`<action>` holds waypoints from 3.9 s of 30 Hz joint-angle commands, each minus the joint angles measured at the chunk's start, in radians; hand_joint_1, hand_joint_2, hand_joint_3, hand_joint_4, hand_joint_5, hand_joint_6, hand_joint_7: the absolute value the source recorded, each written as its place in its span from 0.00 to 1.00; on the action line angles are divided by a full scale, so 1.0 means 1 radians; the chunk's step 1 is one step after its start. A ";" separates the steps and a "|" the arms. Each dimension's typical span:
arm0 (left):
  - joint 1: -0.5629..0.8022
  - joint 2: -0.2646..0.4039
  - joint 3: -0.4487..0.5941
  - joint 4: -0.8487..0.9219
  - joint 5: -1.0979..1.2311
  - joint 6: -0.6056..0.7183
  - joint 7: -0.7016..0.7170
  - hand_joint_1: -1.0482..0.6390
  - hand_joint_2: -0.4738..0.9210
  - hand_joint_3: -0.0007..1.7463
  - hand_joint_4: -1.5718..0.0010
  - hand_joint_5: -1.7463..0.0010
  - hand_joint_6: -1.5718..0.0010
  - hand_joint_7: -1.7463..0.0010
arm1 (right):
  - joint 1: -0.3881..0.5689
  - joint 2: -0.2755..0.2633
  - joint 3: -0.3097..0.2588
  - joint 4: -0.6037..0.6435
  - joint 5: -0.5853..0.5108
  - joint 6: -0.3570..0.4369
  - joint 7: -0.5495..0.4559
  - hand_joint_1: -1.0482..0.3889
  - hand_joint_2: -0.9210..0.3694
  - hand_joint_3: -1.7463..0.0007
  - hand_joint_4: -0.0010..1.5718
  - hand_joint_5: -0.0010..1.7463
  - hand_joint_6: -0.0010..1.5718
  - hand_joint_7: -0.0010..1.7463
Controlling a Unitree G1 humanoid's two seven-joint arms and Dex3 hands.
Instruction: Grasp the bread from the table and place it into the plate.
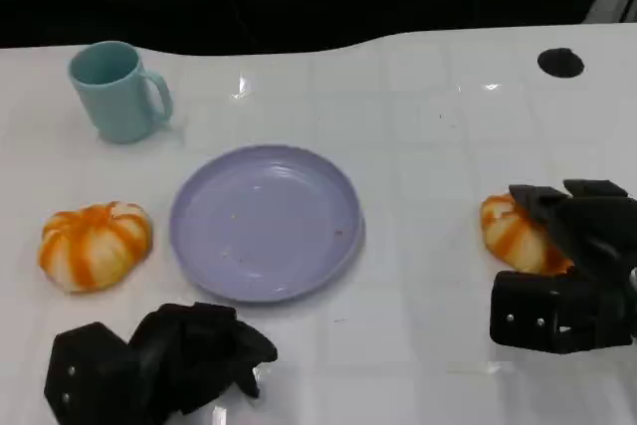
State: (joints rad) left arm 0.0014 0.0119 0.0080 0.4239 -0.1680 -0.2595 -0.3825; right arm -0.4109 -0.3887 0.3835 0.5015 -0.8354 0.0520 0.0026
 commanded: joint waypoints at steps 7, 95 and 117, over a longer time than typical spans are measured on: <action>0.016 0.012 0.002 -0.005 0.008 -0.005 0.007 0.01 0.94 0.00 0.43 0.15 0.09 0.72 | -0.047 0.025 -0.015 0.148 0.081 -0.136 -0.220 0.67 0.00 0.97 0.68 0.12 0.62 0.06; 0.038 0.010 -0.014 -0.031 0.007 0.010 0.007 0.00 0.92 0.00 0.41 0.15 0.08 0.73 | -0.326 0.438 0.157 0.433 0.147 -0.408 -0.249 0.28 0.00 0.89 0.01 0.02 0.08 0.01; 0.029 0.000 -0.013 -0.022 0.004 0.009 0.009 0.00 0.92 0.00 0.41 0.15 0.08 0.72 | 0.028 0.167 0.040 -0.053 0.234 -0.647 -0.234 0.40 0.00 0.95 0.14 0.15 0.20 0.05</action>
State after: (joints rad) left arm 0.0244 0.0043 -0.0096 0.3913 -0.1659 -0.2522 -0.3786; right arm -0.4142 -0.1880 0.4584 0.4790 -0.6305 -0.5444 -0.2051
